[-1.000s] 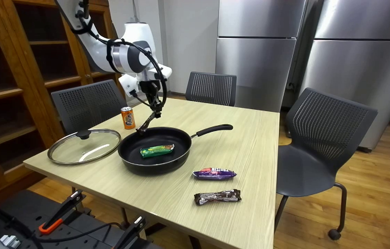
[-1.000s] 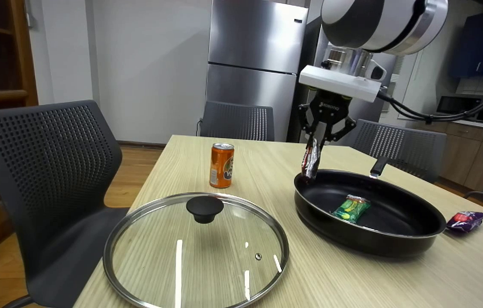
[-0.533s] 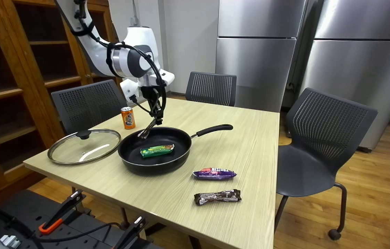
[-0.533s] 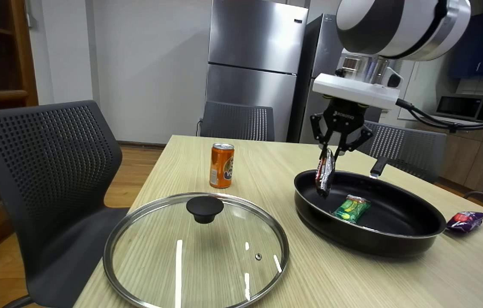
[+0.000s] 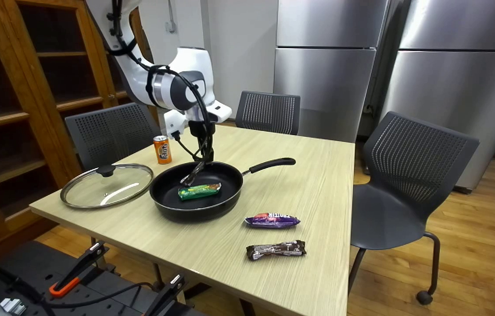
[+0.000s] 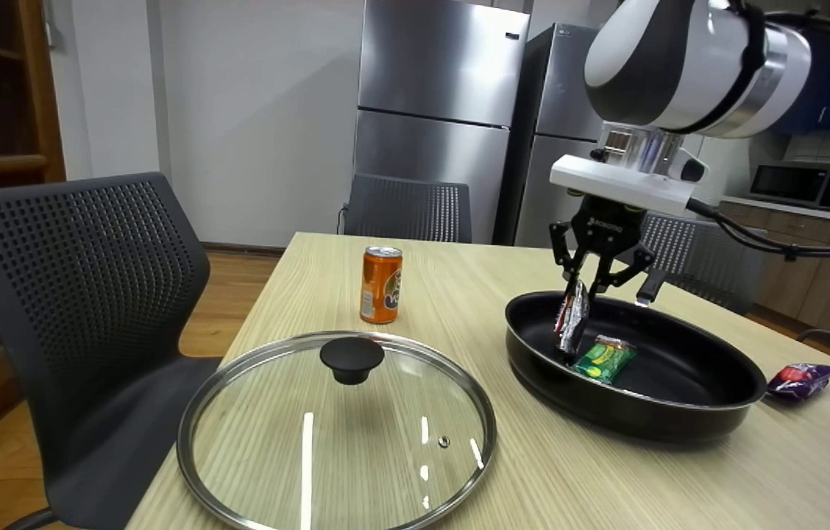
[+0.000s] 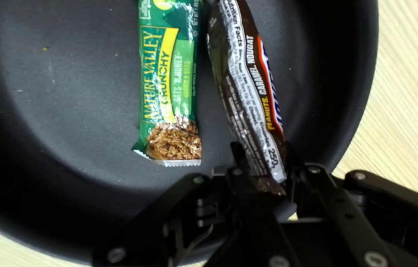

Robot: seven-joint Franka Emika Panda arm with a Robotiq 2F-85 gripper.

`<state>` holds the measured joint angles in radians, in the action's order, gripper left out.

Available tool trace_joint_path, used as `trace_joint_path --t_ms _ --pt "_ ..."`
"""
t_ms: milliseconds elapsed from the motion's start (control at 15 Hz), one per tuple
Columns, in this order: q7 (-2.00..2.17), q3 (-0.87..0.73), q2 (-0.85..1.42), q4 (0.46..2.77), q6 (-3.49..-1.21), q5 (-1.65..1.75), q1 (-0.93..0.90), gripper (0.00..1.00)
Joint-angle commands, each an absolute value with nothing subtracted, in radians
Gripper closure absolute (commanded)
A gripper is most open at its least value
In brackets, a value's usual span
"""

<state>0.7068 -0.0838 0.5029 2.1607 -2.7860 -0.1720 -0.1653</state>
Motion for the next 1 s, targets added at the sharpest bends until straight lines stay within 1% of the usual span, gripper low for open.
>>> trace_joint_path --t_ms 0,533,600,667,933 --pt "0.676 -0.048 0.550 2.108 -2.756 -0.217 -0.132 0.94" --pt "0.685 -0.040 0.610 2.061 -2.732 -0.257 -0.126 0.94" --pt "0.687 -0.043 0.610 2.061 -2.729 -0.258 -0.127 0.52" --pt "0.689 -0.046 0.608 2.062 -2.726 -0.257 -0.129 0.48" --pt "0.684 -0.045 0.590 2.076 -2.722 -0.256 -0.128 0.19"
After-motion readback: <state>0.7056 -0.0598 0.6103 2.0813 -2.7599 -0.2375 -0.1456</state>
